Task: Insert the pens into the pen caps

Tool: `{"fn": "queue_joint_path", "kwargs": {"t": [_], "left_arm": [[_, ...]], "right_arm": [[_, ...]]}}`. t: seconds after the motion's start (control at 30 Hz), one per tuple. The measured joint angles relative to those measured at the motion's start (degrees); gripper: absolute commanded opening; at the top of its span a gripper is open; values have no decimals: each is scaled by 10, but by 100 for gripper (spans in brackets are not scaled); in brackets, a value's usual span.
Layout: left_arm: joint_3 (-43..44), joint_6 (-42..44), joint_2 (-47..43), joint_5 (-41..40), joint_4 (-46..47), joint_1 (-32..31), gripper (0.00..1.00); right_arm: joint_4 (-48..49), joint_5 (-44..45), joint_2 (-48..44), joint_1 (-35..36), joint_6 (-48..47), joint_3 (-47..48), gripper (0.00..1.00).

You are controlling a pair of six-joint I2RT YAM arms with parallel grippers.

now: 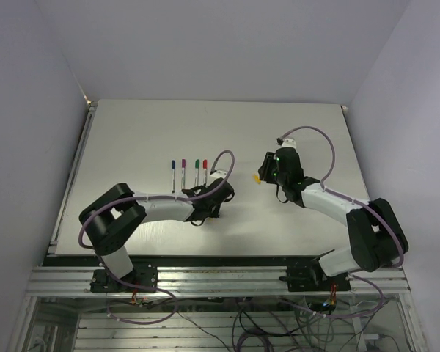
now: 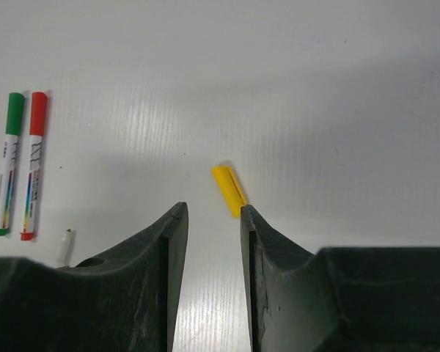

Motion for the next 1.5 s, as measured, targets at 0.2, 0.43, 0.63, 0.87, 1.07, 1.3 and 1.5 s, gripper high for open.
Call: {"fn": "queue_joint_path", "kwargs": {"t": [0.2, 0.43, 0.63, 0.87, 1.07, 1.3, 1.5], "left_arm": [[22, 4, 12, -17, -36, -2, 7], [12, 8, 6, -11, -26, -3, 7], [-34, 12, -38, 34, -3, -2, 7], [-46, 16, -93, 70, -6, -3, 7], [-46, 16, -126, 84, -5, -3, 7], [-48, 15, -139, 100, -2, -3, 7], [-48, 15, -144, 108, 6, -3, 7]], "right_arm": [[0, -1, 19, 0, -4, 12, 34], [-4, -8, 69, 0, -15, 42, 33], [-20, -18, 123, 0, -35, 73, 33], [-39, -25, 153, 0, -57, 94, 33], [-46, -26, 180, 0, -70, 112, 32], [-56, -29, 196, 0, -74, 121, 27], [-63, -29, 196, 0, -73, 121, 2]]}}
